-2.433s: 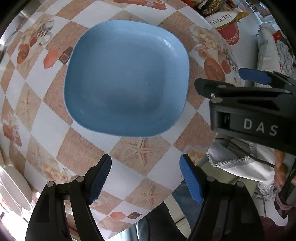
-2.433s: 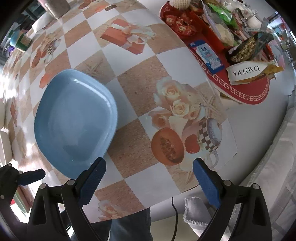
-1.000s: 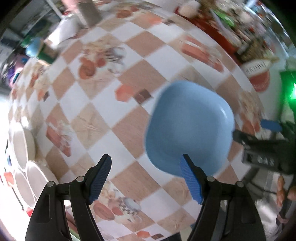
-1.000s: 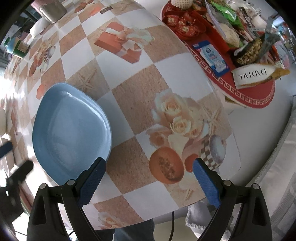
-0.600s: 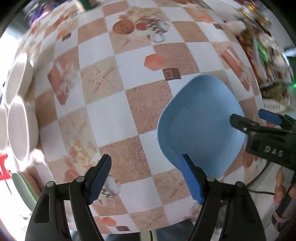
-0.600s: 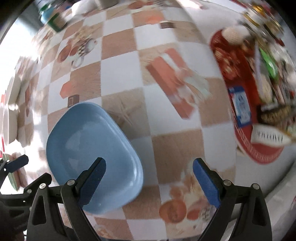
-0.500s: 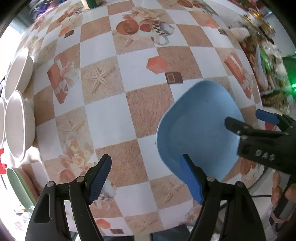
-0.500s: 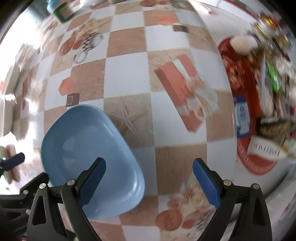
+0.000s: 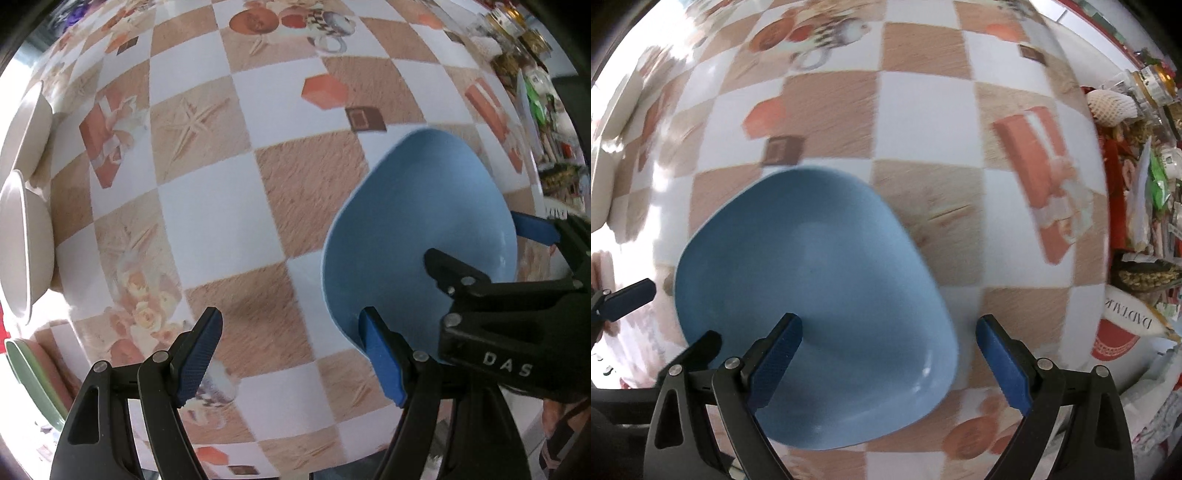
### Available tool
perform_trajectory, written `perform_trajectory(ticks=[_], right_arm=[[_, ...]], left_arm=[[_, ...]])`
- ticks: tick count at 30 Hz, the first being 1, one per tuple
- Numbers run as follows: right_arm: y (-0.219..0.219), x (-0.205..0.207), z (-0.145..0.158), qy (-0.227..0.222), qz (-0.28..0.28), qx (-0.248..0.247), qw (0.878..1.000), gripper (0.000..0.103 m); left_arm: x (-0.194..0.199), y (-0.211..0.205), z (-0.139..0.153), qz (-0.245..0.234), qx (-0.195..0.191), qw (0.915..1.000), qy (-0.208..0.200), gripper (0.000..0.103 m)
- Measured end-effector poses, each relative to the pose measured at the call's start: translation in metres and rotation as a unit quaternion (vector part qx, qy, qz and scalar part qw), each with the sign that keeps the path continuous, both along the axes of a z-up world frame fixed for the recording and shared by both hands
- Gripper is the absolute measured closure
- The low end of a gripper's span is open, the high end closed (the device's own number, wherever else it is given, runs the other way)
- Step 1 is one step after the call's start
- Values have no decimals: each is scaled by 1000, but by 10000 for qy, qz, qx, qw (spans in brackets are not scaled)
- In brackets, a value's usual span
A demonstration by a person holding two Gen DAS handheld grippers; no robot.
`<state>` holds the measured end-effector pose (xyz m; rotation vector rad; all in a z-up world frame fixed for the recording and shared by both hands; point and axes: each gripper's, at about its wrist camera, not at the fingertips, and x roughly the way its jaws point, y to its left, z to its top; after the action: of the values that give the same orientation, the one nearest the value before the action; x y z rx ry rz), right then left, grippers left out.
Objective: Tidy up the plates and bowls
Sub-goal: 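Close both grippers on the blue plate rim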
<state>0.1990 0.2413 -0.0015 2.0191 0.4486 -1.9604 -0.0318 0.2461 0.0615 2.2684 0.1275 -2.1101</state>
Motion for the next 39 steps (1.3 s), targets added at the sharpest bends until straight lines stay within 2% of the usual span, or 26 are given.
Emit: perform_trajectory(ticks=[4,8,13,17,20,24,27,33,37,39], right_arm=[[-12,12,0,-112,-34,-60,9999,7],[-24,26,-1,-396,-221,-311,9985,7],[-49,46,5,-690,-309,-677,9948,7],[-71,59,10,-946,-236,-981,9904,7],[-76,62,16,-990,-63,-1072,9893,7],[-62,47,24,-632,297,-721,9949,7],[-54,33,27,-493,702,-452,9953,7],[-76,16,34,-321,1679,-337,9847,7],[-72,5,31,-226,2168,-160,9758,7],[-66,1,29,-201,2312,-90,9727,2]], left_arm=[[16,-16,0,-111,-116,9999,-37,24],[34,-38,-1,-106,-119,9998,-124,24],[60,-68,3,-227,-435,9987,-99,24],[82,-95,6,-94,-516,9985,-135,24],[95,-110,13,228,-503,9984,-126,24],[111,-116,19,793,-288,9964,-105,24],[117,-114,16,1355,-10,9906,-202,24],[142,-114,2,1953,151,9803,-230,24],[137,-97,-7,2226,130,9744,-276,24],[138,-96,-9,2371,142,9710,-253,24]])
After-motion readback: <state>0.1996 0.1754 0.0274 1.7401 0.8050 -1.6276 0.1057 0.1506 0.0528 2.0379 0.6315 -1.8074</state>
